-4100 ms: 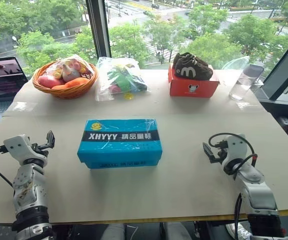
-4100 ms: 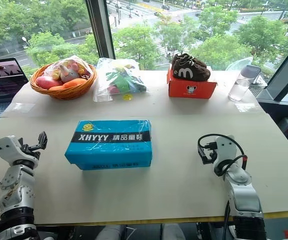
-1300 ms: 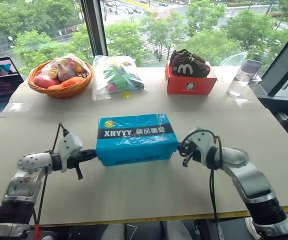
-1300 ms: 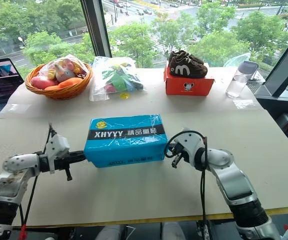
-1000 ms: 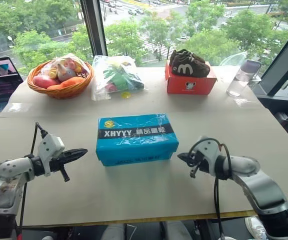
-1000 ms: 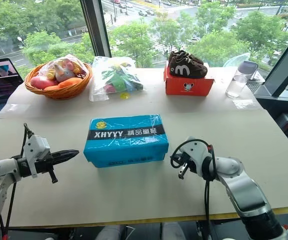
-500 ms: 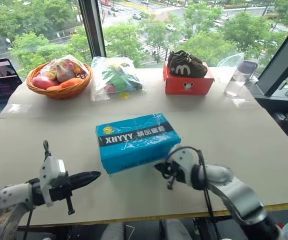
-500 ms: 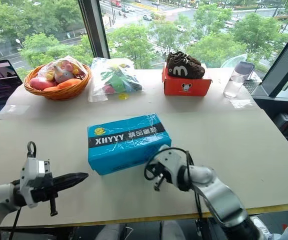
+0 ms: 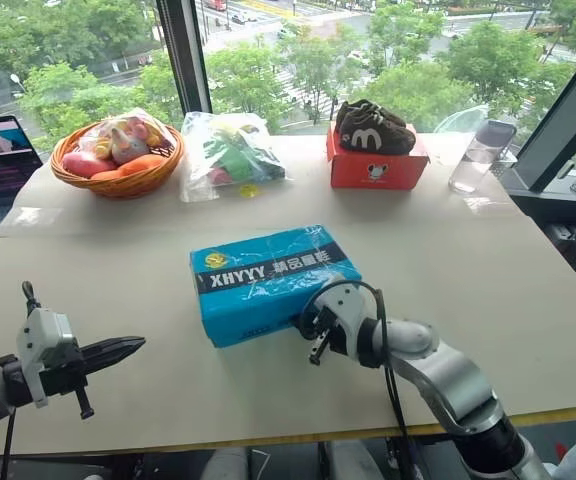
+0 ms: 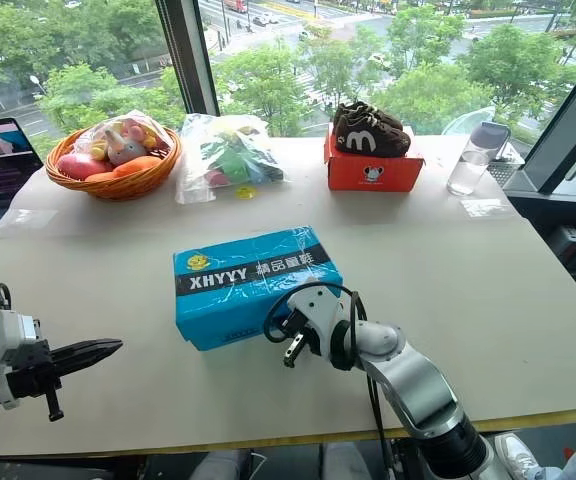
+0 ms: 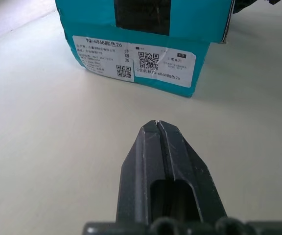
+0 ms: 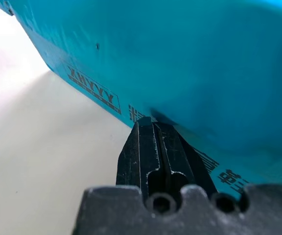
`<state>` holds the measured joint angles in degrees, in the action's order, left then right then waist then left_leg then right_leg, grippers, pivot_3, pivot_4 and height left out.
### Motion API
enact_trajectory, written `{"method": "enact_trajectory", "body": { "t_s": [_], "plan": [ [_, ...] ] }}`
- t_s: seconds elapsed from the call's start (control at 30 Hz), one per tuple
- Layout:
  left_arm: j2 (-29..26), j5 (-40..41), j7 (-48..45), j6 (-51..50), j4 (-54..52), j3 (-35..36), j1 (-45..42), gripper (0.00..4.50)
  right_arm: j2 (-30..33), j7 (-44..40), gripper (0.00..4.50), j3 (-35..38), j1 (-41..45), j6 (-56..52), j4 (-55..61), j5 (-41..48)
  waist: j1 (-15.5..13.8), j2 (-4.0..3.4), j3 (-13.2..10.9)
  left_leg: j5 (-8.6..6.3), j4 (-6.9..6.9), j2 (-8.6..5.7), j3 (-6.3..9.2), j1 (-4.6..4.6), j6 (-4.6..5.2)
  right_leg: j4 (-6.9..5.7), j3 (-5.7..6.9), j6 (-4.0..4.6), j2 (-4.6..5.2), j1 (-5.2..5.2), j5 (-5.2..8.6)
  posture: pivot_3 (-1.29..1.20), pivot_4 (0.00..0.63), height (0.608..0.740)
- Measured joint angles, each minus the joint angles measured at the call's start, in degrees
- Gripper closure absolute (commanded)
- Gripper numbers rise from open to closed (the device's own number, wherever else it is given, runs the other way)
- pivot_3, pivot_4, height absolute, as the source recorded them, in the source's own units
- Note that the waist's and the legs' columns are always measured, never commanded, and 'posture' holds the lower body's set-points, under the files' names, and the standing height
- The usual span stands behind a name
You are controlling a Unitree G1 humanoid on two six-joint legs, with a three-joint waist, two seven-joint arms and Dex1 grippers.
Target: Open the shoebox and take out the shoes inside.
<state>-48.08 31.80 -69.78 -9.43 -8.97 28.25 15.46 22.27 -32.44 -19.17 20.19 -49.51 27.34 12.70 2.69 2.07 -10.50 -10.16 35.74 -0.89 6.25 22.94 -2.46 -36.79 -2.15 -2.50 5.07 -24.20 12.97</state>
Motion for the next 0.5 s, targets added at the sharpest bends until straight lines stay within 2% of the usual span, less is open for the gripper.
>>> {"method": "enact_trajectory", "body": {
  "t_s": [0.2,0.5],
  "plan": [
    [0.0,1.2,0.1,-1.1,-1.7,1.2,0.6,4.50,-3.3,0.0,4.47,2.1,6.4,0.0,-0.9,1.8,0.0,0.00,0.0,0.00,-0.03,0.07,0.00,-0.02,0.00,0.00,0.01,0.02,-0.07,-0.01,0.00,0.00,0.150,0.740],
    [0.0,1.9,1.5,-2.2,-1.9,2.2,0.0,4.50,-5.7,0.1,4.47,4.1,9.7,0.9,-2.3,4.4,-0.1,-0.02,0.0,0.00,-0.03,0.07,-0.01,-0.04,0.00,0.00,0.00,0.02,-0.07,0.01,-0.01,0.00,0.150,0.740]
  ]
}}
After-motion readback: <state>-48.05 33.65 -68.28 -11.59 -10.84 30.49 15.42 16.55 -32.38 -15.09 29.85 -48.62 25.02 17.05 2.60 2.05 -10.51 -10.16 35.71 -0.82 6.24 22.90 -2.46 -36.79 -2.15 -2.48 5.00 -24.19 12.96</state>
